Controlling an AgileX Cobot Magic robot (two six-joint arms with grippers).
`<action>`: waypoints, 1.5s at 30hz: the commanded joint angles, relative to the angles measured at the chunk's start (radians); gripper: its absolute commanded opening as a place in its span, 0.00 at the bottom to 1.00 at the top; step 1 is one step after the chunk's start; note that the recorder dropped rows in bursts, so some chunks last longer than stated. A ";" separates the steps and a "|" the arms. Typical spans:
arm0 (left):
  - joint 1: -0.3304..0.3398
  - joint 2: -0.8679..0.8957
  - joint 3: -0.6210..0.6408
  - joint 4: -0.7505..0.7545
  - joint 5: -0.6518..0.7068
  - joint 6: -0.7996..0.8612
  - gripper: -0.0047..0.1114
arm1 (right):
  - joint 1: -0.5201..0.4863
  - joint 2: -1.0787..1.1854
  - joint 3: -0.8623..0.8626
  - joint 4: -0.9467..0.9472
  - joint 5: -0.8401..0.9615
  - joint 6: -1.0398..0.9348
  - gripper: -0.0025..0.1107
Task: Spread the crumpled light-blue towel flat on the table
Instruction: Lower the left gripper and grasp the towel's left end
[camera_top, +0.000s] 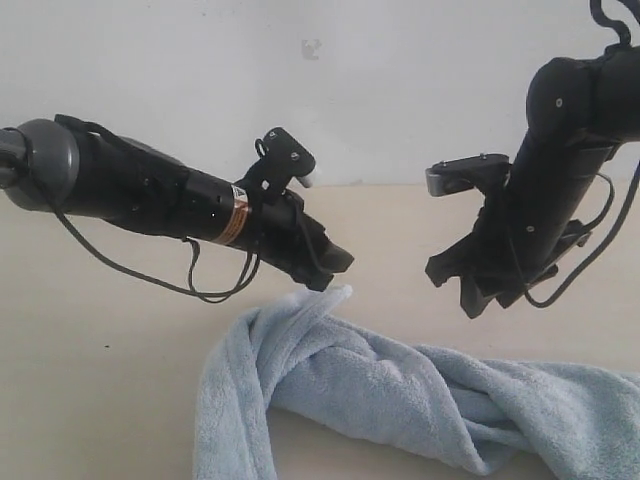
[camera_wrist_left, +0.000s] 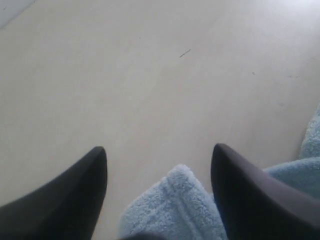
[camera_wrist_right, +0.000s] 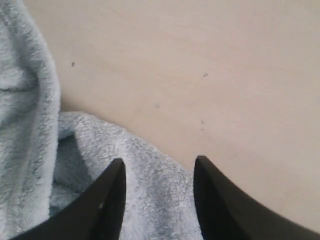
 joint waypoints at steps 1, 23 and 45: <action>-0.040 0.000 -0.003 0.003 0.066 0.012 0.55 | -0.020 -0.007 -0.001 -0.011 -0.013 0.029 0.39; -0.065 0.079 0.075 0.003 0.025 0.014 0.55 | -0.020 -0.007 -0.001 0.002 0.004 0.028 0.39; -0.065 0.032 0.113 0.003 0.447 0.100 0.08 | -0.016 -0.007 -0.001 0.018 0.006 0.028 0.39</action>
